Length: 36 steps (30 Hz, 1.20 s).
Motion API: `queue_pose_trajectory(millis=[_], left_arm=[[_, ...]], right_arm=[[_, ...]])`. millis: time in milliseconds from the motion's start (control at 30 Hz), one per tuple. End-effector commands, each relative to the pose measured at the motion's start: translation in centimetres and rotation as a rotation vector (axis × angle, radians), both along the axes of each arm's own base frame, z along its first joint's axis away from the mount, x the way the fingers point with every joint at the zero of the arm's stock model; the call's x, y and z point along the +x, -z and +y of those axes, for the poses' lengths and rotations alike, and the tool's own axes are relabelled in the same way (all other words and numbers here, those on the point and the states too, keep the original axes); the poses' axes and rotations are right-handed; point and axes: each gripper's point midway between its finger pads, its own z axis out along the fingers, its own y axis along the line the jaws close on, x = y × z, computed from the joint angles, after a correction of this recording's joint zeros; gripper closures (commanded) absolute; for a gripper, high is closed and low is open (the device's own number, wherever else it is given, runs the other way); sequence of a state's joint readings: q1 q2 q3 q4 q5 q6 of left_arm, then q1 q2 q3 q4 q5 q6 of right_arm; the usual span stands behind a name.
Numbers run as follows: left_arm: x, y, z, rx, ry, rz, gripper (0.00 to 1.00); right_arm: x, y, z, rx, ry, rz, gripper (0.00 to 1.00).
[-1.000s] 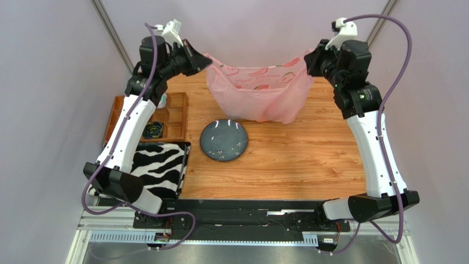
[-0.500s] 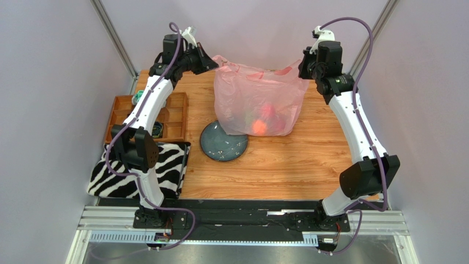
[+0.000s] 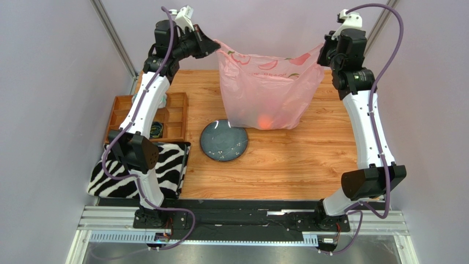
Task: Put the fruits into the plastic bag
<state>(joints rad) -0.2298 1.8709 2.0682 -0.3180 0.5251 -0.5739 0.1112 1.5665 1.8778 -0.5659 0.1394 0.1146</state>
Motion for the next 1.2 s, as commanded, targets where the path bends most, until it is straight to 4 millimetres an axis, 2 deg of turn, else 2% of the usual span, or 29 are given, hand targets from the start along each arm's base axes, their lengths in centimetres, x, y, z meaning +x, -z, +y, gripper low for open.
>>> queue_pose_trajectory(millis=[0, 67, 200, 267, 400, 467, 500, 567, 600, 633, 667, 700, 733, 800, 833, 900, 933, 967, 1000, 1033, 1067, 1133, 1167], left_arm=[[-0.3, -2.3, -0.3, -0.009, 0.021, -0.095, 1.0], [0.0, -1.3, -0.6, 0.0, 0.034, -0.081, 1.0], [0.3, 1.0, -1.3, 0.027, 0.049, -0.036, 1.0], [0.4, 2.0, -1.5, 0.034, 0.054, -0.017, 1.0], [0.2, 3.0, -1.8, 0.058, 0.06, 0.005, 1.0], [0.1, 3.1, -1.7, 0.068, 0.054, 0.006, 0.98], [-0.1, 3.1, -1.6, 0.074, 0.055, 0.011, 0.88], [-0.2, 3.3, -1.4, 0.086, 0.048, 0.016, 0.72], [-0.5, 2.9, -1.3, 0.088, 0.044, 0.009, 0.55], [-0.7, 2.7, -1.1, 0.09, 0.04, 0.005, 0.47], [-0.9, 2.5, -1.0, 0.094, 0.034, -0.002, 0.33], [-1.4, 1.9, -0.5, 0.098, 0.016, -0.014, 0.14], [-1.7, 1.6, -0.3, 0.1, 0.006, -0.025, 0.08], [-2.7, 0.5, 0.8, 0.114, -0.042, -0.062, 0.07], [-3.2, 0.2, 1.2, 0.121, -0.058, -0.076, 0.07], [-4.6, -0.9, 2.8, 0.136, -0.122, -0.111, 0.06], [-5.1, -1.1, 3.2, 0.14, -0.14, -0.118, 0.06], [-5.7, -1.3, 3.8, 0.144, -0.162, -0.129, 0.06], [-6.9, -1.4, 5.0, 0.151, -0.212, -0.132, 0.05], [-7.5, -1.2, 5.7, 0.157, -0.244, -0.132, 0.05], [-9.1, -1.1, 6.7, 0.157, -0.276, -0.135, 0.05], [-10.2, -0.6, 8.5, 0.169, -0.366, -0.135, 0.04], [-11.7, -0.1, 9.5, 0.178, -0.392, -0.137, 0.04]], right_arm=[[-1.0, -1.2, -2.0, -0.005, 0.053, -0.037, 1.0], [-1.1, -0.5, -2.0, 0.001, 0.053, -0.028, 1.0], [-1.1, 2.7, -2.5, -0.004, 0.064, 0.036, 1.0], [-1.2, 3.4, -2.6, -0.01, 0.068, 0.054, 1.0], [-1.7, 3.9, -2.8, -0.015, 0.076, 0.065, 1.0], [-1.9, 4.0, -2.8, -0.017, 0.073, 0.067, 0.96], [-2.1, 3.7, -2.7, -0.014, 0.069, 0.061, 0.95], [-2.2, 3.6, -2.5, -0.015, 0.054, 0.058, 0.86], [-2.4, 3.4, -2.1, -0.013, 0.033, 0.053, 0.73], [-2.5, 3.3, -1.9, -0.013, 0.021, 0.05, 0.65], [-2.6, 3.2, -1.8, -0.011, 0.009, 0.049, 0.57], [-2.8, 3.1, -1.3, -0.012, -0.024, 0.043, 0.4], [-3.3, 2.3, -1.1, -0.011, -0.038, 0.02, 0.33], [-3.8, 2.2, -0.4, -0.007, -0.077, 0.01, 0.21], [-4.5, 1.1, -0.3, -0.008, -0.085, -0.024, 0.2], [-5.4, 0.9, -0.4, -0.007, -0.083, -0.042, 0.16], [-6.5, -0.3, -0.4, 0.0, -0.083, -0.082, 0.15], [-7.0, -0.6, -0.5, 0.005, -0.083, -0.097, 0.15], [-7.3, 0.5, -0.5, 0.011, -0.082, -0.085, 0.15], [-7.8, -0.4, -0.5, 0.019, -0.079, -0.131, 0.15], [-9.1, -1.1, -0.5, 0.035, -0.078, -0.166, 0.15], [-9.9, 0.4, 0.2, 0.054, -0.119, -0.171, 0.15], [-10.9, 0.1, 0.3, 0.07, -0.122, -0.192, 0.15]])
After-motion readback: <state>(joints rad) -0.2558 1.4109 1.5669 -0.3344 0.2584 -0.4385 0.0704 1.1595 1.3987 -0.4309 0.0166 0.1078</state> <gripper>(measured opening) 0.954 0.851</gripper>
